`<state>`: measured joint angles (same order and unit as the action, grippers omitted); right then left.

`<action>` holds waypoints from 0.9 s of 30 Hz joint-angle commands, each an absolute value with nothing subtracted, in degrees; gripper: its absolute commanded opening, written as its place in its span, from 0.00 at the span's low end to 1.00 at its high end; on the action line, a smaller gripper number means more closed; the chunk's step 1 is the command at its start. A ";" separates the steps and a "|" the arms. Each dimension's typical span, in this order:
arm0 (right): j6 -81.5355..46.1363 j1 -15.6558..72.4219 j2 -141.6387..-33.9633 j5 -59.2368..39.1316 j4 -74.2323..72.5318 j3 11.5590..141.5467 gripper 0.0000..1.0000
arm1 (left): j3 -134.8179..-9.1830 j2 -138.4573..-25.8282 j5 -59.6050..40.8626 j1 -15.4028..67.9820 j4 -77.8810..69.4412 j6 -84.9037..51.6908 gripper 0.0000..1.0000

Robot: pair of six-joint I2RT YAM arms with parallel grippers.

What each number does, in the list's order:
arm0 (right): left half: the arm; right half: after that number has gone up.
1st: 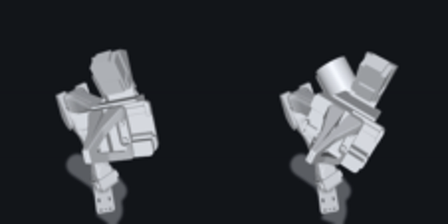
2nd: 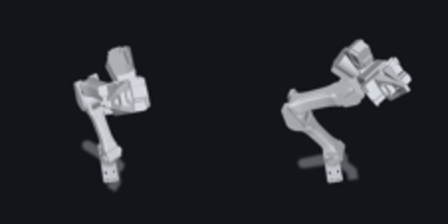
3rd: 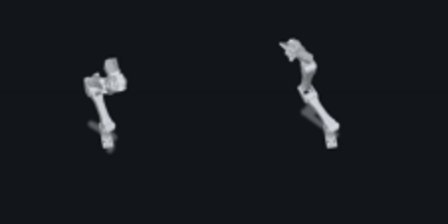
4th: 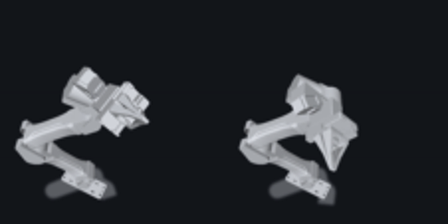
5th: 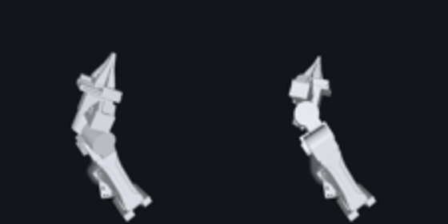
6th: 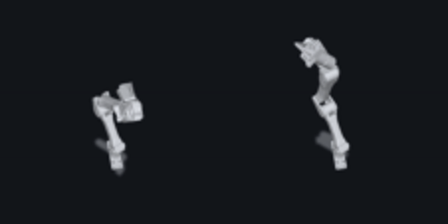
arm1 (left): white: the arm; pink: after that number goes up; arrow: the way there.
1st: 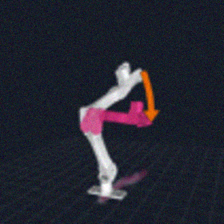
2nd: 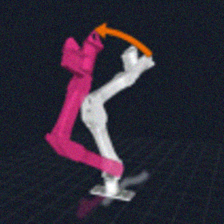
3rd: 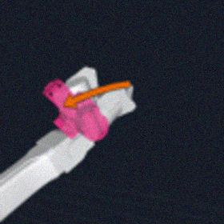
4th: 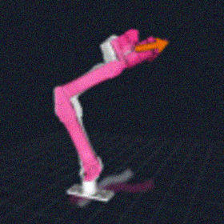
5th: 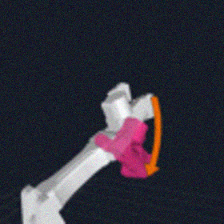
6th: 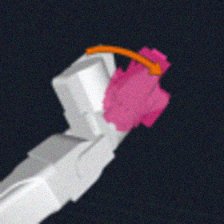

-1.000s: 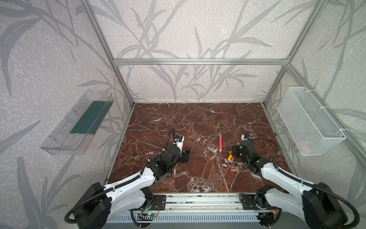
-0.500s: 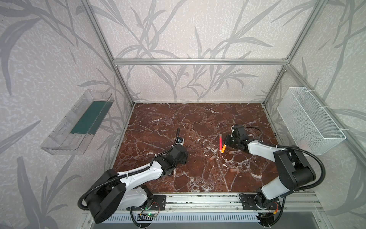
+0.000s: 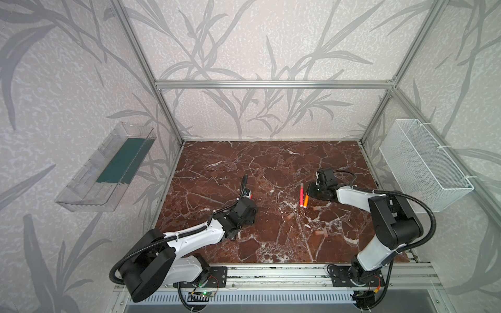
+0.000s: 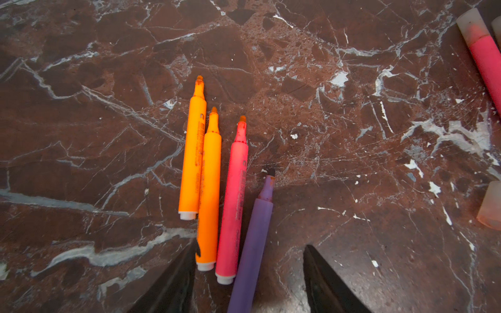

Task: Insert the pens into the pen caps
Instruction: 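Lower the capped orange highlighter beside the capped pink one and release it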

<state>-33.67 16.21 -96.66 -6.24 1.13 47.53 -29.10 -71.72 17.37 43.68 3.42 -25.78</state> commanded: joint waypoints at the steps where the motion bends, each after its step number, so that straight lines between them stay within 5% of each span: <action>1: -32.87 15.99 -96.16 -5.42 3.36 48.17 0.32 | -28.69 -71.78 19.39 43.26 4.19 -27.60 0.64; 6: -32.51 15.99 -93.37 -6.06 3.63 47.72 0.33 | -28.06 -73.65 19.13 43.20 2.33 -27.54 0.64; 16: -33.45 16.08 -78.53 -6.27 3.65 41.28 0.39 | -30.44 -76.78 14.94 43.26 6.34 -28.08 0.43; 27: -34.88 17.44 -66.37 -7.46 4.30 36.28 0.43 | -27.44 -74.62 11.59 43.42 6.46 -30.02 0.34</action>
<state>-34.30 16.91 -68.62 -7.03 3.31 37.47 -28.64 -76.18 12.36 43.44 5.45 -28.32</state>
